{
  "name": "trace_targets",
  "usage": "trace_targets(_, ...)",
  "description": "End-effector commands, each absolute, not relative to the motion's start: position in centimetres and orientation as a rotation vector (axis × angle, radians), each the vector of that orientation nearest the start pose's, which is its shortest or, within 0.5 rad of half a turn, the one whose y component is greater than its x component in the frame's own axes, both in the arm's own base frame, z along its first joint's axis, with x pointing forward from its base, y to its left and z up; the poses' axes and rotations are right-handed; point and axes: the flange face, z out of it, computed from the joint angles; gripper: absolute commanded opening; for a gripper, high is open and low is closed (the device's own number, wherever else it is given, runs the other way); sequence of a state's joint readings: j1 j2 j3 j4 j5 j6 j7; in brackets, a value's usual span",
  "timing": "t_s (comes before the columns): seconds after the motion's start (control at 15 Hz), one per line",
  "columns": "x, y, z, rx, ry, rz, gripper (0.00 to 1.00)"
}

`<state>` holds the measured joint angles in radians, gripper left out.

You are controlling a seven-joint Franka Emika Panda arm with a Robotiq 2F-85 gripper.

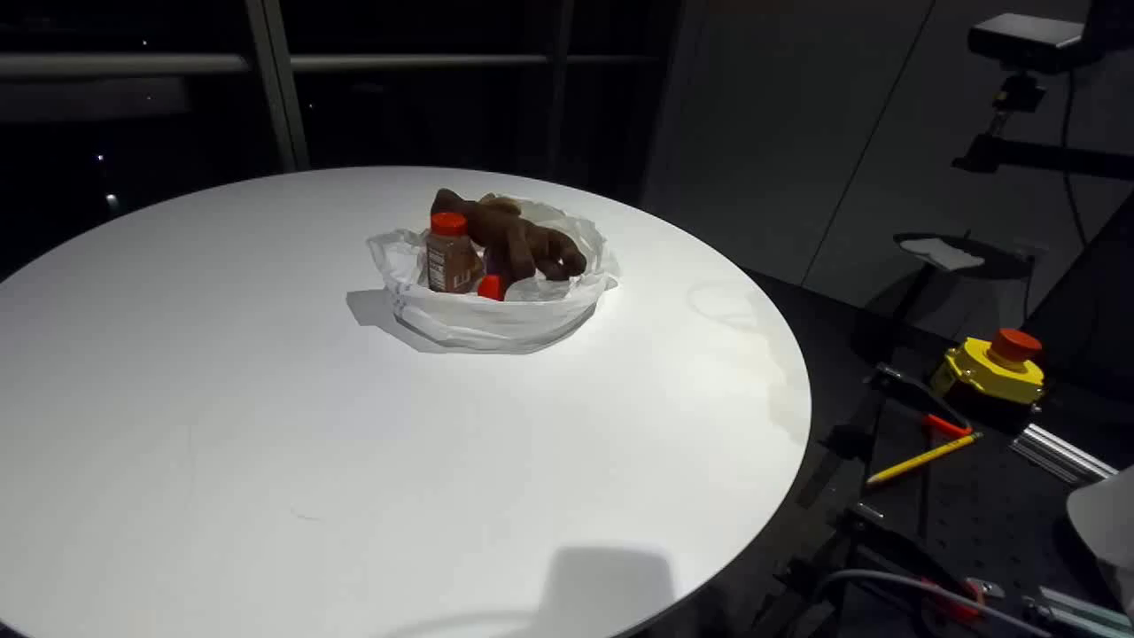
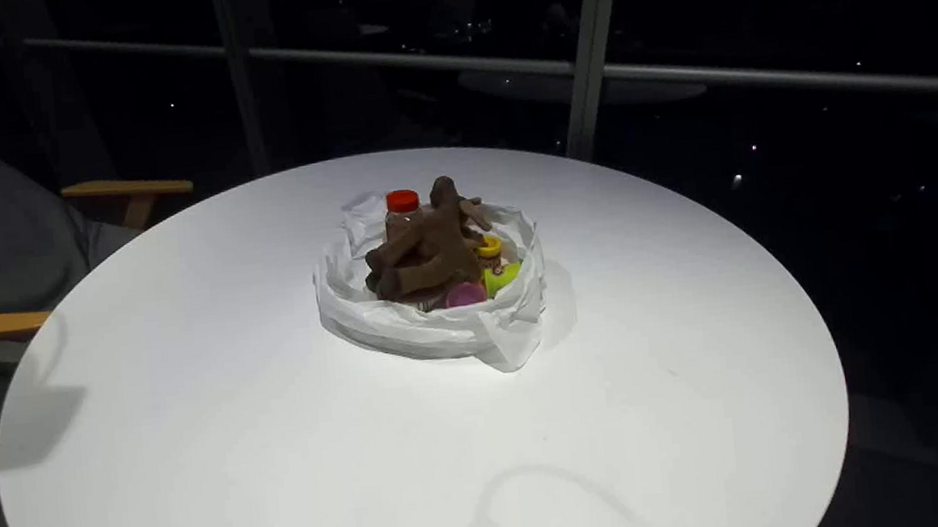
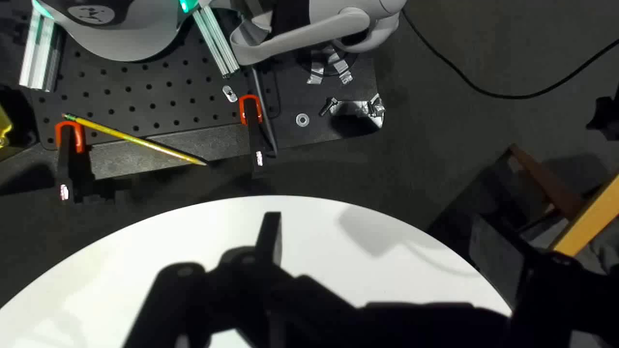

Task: Remove all the objects from the plastic and put them on the table.

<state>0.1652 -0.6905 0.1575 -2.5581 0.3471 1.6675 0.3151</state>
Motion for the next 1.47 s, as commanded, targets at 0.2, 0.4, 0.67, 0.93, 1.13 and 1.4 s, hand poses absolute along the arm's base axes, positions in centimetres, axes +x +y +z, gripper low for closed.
trace_targets(0.2, 29.6, 13.7, 47.9, -2.940, 0.155, 0.369, 1.00)
trace_targets(0.4, 29.6, 13.7, 47.9, -2.940, 0.155, 0.368, 1.00)
trace_targets(0.67, 32.1, 14.0, 47.4, -2.961, 0.159, 0.379, 1.00)
trace_targets(0.93, 37.9, 15.1, 46.1, -2.966, 0.231, 0.192, 1.00)
trace_targets(1.13, 43.4, 15.8, 44.4, -2.949, 0.267, 0.015, 1.00)
trace_targets(1.4, 50.3, 15.1, 41.5, -2.961, 0.334, -0.203, 1.00)
